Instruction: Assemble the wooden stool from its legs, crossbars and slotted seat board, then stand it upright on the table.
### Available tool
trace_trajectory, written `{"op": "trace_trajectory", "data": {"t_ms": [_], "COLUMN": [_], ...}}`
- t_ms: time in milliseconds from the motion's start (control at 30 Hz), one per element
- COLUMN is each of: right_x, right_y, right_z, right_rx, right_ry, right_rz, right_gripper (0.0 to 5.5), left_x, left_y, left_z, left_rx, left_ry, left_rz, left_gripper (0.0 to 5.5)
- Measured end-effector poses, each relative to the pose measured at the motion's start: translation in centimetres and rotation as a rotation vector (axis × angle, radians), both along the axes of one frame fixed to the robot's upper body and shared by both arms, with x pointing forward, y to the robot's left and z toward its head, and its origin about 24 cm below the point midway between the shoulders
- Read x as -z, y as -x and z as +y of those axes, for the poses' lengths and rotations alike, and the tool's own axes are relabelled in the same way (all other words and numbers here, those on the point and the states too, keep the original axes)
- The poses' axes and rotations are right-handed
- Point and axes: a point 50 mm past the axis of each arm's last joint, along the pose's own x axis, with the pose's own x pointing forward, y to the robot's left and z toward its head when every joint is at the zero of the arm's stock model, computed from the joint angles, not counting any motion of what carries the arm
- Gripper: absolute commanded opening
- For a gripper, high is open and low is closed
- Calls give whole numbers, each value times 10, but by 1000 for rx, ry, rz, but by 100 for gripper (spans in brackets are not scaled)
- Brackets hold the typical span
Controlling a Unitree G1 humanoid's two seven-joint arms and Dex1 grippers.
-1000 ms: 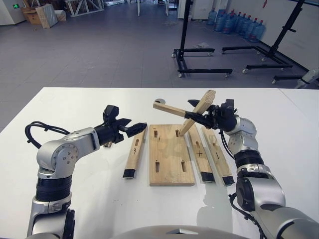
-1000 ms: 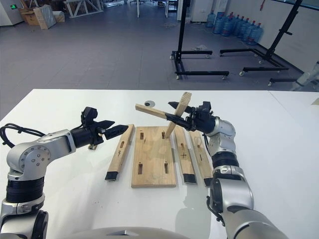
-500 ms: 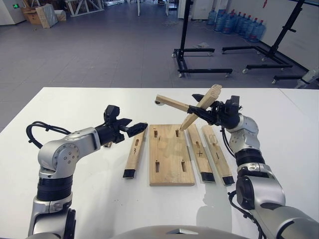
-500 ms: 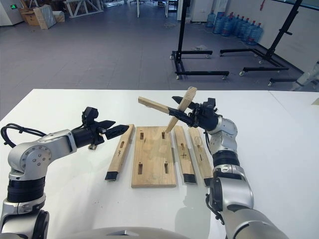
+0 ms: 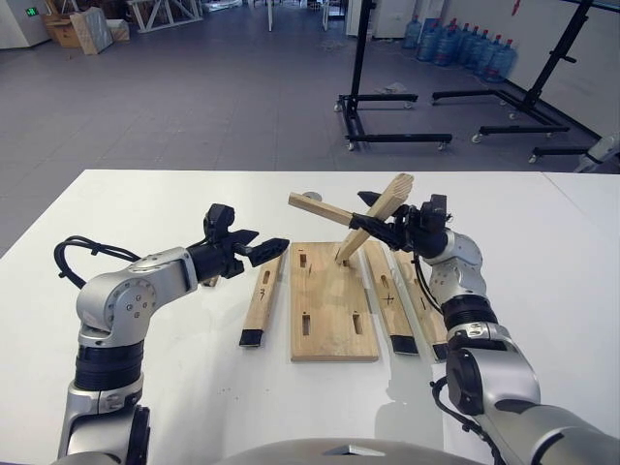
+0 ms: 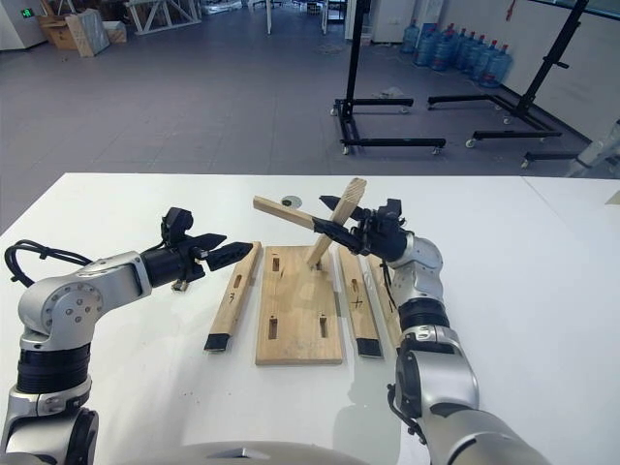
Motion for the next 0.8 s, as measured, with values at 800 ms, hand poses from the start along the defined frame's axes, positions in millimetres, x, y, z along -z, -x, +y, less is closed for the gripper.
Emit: {"op": "trace_trajectory", "data": {"t_ms": [800], "right_x": [3], "right_y": [5], "right_z": [-8], "right_rx": [-23], "right_ry": [49], "right_rz": [13], "right_gripper": [209], "left_x": [1], "left_y": [2], "left_z": [-4], "left_rx": [-1], "left_ry": [12], "left_rz": [-5], "left_gripper": [479]}}
